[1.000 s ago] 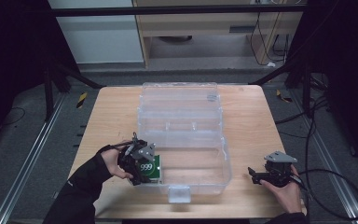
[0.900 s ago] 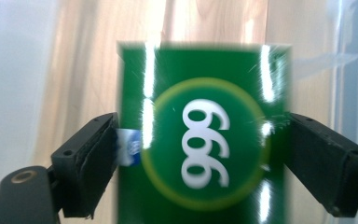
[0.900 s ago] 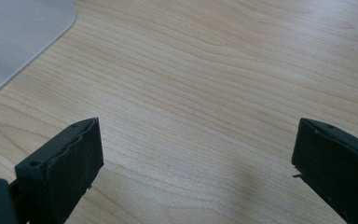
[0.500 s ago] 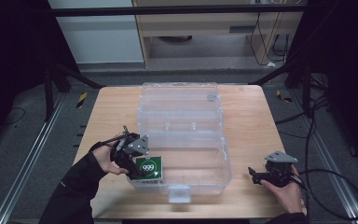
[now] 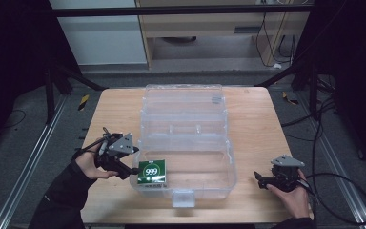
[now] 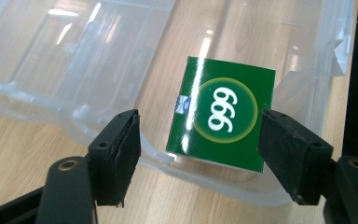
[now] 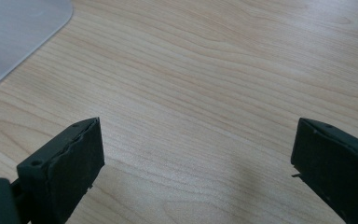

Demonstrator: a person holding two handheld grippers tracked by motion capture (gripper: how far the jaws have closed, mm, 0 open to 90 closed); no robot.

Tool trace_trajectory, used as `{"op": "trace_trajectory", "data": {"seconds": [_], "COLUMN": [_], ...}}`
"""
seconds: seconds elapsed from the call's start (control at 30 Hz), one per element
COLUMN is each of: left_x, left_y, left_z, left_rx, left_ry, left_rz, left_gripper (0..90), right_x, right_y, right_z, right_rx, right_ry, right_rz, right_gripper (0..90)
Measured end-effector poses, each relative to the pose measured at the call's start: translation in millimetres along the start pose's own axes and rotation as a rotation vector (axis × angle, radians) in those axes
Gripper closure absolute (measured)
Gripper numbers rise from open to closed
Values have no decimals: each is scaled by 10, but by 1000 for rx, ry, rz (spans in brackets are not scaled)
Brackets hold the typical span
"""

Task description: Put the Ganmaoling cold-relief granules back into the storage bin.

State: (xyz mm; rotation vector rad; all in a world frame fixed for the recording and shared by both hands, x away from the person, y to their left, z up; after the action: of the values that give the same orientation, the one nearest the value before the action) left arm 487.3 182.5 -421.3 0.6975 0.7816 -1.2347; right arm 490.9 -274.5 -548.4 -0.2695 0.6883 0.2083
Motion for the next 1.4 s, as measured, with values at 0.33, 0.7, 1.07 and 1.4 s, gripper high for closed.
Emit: {"op": "trace_trajectory", "data": {"seconds": [0.33, 0.7, 1.07, 1.4], "left_x": [-133, -47, 139, 139], "left_y": [69, 180, 319, 452], "left_z": [-300, -690, -1094, -1375], "left_rx": [-126, -292, -488, -650], "left_ry": [-81, -171, -258, -292], "left_rz": [84, 181, 301, 436], "left_gripper": [298, 288, 295, 286], "right_x": [-4, -7, -6, 9], "right_y": [0, -10, -15, -26], "right_z": [-4, -6, -12, -47], "right_rx": [7, 5, 10, 18], "right_ry": [5, 3, 1, 6], "right_rz": [-2, -5, -10, -16], "right_gripper": [28, 26, 25, 22]}}
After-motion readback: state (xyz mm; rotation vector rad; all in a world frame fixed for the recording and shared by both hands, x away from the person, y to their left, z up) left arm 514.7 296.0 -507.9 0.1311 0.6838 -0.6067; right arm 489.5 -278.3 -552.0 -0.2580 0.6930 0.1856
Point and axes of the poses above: each handheld gripper's, and its own axes: x roughly forward along the jaws, z roughly out of its top, y roughly to its left, the point moved 8 cm from there along x, roughly forward along the jaws, and after that the axes turned 7 degrees about -z, right-handed, at the moved point
